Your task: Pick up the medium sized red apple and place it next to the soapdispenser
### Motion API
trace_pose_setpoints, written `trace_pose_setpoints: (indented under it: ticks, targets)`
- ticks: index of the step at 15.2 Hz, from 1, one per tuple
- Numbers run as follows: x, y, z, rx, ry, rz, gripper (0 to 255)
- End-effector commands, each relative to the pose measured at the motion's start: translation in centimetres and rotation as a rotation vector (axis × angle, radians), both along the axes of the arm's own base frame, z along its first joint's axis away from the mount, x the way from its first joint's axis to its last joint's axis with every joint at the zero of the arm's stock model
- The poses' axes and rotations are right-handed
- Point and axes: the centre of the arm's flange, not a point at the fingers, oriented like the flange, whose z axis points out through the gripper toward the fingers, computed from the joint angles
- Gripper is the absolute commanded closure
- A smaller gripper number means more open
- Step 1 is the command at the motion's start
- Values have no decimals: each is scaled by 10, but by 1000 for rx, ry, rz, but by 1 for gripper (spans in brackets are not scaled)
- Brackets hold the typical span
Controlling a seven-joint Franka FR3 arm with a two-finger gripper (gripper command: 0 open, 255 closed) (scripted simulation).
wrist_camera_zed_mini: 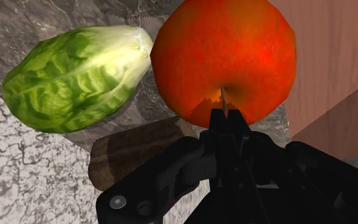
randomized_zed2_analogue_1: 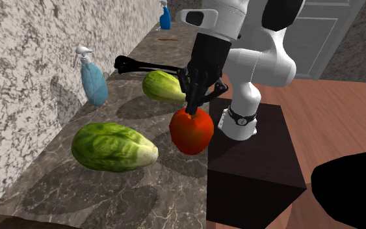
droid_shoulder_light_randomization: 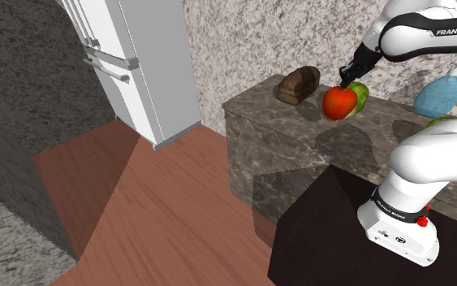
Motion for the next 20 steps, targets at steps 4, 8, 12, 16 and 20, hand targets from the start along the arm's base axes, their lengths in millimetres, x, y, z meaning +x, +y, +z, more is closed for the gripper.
trace_pose_setpoints:
  ticks: [4, 8, 12, 16, 20]
  targets:
    - [0, 0, 26, 0, 0, 0, 255]
    - [0, 0, 47, 0, 0, 0, 255]
    - [0, 0, 68, 0, 0, 0, 255]
    - [0, 0, 89, 0, 0, 0, 255]
    - [0, 0, 111, 0, 0, 0, 255]
